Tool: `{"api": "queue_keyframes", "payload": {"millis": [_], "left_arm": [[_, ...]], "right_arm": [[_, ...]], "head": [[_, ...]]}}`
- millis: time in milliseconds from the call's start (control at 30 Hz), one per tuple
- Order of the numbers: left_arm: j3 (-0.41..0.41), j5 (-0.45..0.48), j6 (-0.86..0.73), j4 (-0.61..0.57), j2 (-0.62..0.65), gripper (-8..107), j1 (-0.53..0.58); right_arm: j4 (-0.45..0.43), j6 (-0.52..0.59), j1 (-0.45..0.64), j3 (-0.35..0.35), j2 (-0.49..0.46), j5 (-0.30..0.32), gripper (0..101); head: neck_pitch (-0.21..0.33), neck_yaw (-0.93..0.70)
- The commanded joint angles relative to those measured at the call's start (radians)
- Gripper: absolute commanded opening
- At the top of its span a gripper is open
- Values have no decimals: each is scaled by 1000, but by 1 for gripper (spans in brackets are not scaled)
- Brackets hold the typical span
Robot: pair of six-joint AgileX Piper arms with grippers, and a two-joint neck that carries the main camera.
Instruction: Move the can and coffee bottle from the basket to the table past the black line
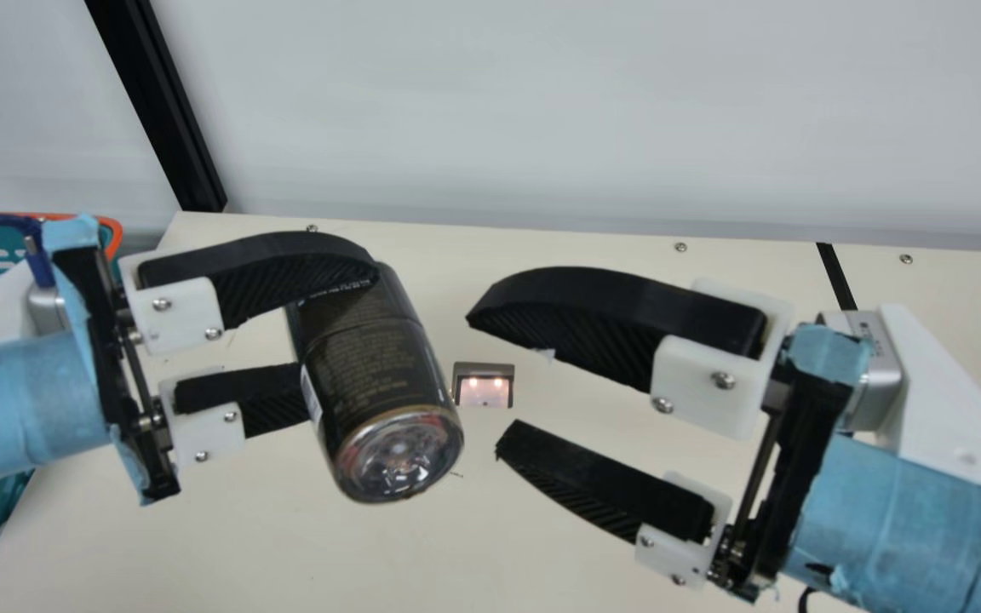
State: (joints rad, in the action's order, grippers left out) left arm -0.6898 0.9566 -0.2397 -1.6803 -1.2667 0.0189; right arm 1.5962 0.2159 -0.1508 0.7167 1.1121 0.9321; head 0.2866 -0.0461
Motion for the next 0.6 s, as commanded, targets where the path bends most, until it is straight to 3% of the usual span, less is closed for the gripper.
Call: {"api": "queue_keyframes", "payload": {"millis": [0,233,567], "left_arm": [[0,-13,3,-6,-5,10,10],[-1,-61,11,-42,-27,10,47],[0,-61,11,-42,-26,10,46]], "right_arm": [[14,-5,-25,-1,6,-9,101],[58,-25,-102,2,30,-44,101],[122,-19,-164,1,77,-80,101]], "head": [[0,-7],[0,-7],[0,-7]]}}
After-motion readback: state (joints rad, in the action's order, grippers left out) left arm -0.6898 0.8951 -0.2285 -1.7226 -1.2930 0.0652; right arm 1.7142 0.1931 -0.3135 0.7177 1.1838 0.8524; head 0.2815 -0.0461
